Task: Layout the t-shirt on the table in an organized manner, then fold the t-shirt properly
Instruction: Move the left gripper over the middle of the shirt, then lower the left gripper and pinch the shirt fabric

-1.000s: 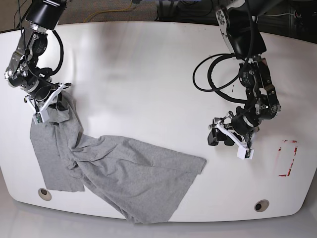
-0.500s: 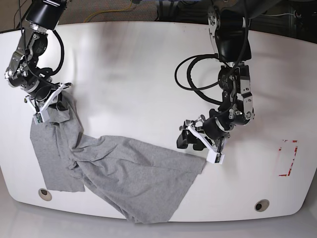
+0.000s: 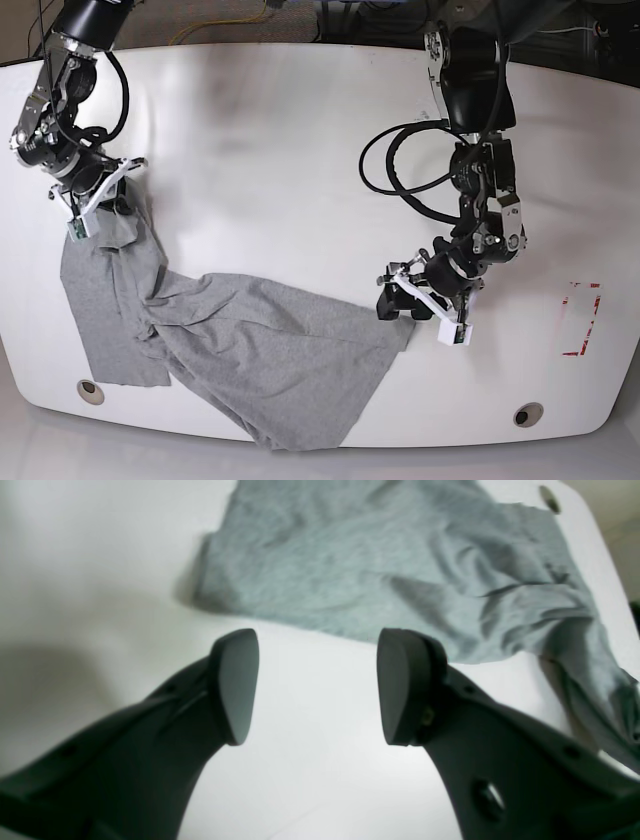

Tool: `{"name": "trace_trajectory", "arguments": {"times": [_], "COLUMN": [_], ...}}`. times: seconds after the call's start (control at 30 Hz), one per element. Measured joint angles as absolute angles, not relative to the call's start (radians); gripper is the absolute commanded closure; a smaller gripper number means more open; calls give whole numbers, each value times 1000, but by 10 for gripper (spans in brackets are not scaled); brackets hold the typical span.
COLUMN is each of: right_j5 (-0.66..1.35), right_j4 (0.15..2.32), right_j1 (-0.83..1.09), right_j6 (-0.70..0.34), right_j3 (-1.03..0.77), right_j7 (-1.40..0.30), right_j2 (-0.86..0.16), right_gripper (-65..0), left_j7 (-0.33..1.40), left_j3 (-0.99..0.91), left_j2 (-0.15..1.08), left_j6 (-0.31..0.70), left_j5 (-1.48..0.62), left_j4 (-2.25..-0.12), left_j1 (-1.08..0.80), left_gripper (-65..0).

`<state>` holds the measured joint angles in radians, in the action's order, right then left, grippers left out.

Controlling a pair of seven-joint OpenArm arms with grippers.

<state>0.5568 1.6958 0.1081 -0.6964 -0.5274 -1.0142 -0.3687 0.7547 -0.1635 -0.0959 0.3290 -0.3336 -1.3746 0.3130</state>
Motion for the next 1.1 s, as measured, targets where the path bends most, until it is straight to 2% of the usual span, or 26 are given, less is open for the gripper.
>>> {"name": "trace_trajectory", "arguments": {"times": [0.23,0.33,0.4,0.5,0.53,0.6,0.7,1.1], "right_j5": [559,557,554,554,555,557,557,556], "right_j4": [1781,1784,1784,1785,1785,1787,1790,1872], "right_j1": [213,226,231,231,231,231,231,170], "right_j6": [-700,-700,-697,-697,-696,-696,-697,-700], "right_j3": [-552,-571,-572,-574,-574,-575,-575,-570], "right_j7": [-1018,-1018,-1018,-1021,-1021,-1026,-1034,-1053], "right_j2": [-321,-302,-302,-302,-302,-302,-302,-299], "right_gripper": [-8,-59,-140,-308,-390,-509,-650,-650], "left_j7": [757,757,758,754,754,754,755,754], "left_j3": [-167,-168,-168,-167,-165,-159,-155,-108], "left_j2": [-92,-91,-95,-115,-123,-134,-145,-152], "left_j6": [329,329,328,324,325,326,331,325], "left_j5": [-336,-334,-331,-329,-330,-330,-334,-332], "left_j4": [-1400,-1400,-1397,-1385,-1378,-1361,-1340,-1319], "left_j1": [314,313,313,314,315,316,316,324], "left_gripper": [-351,-353,-353,-353,-353,-353,-353,-353]}}
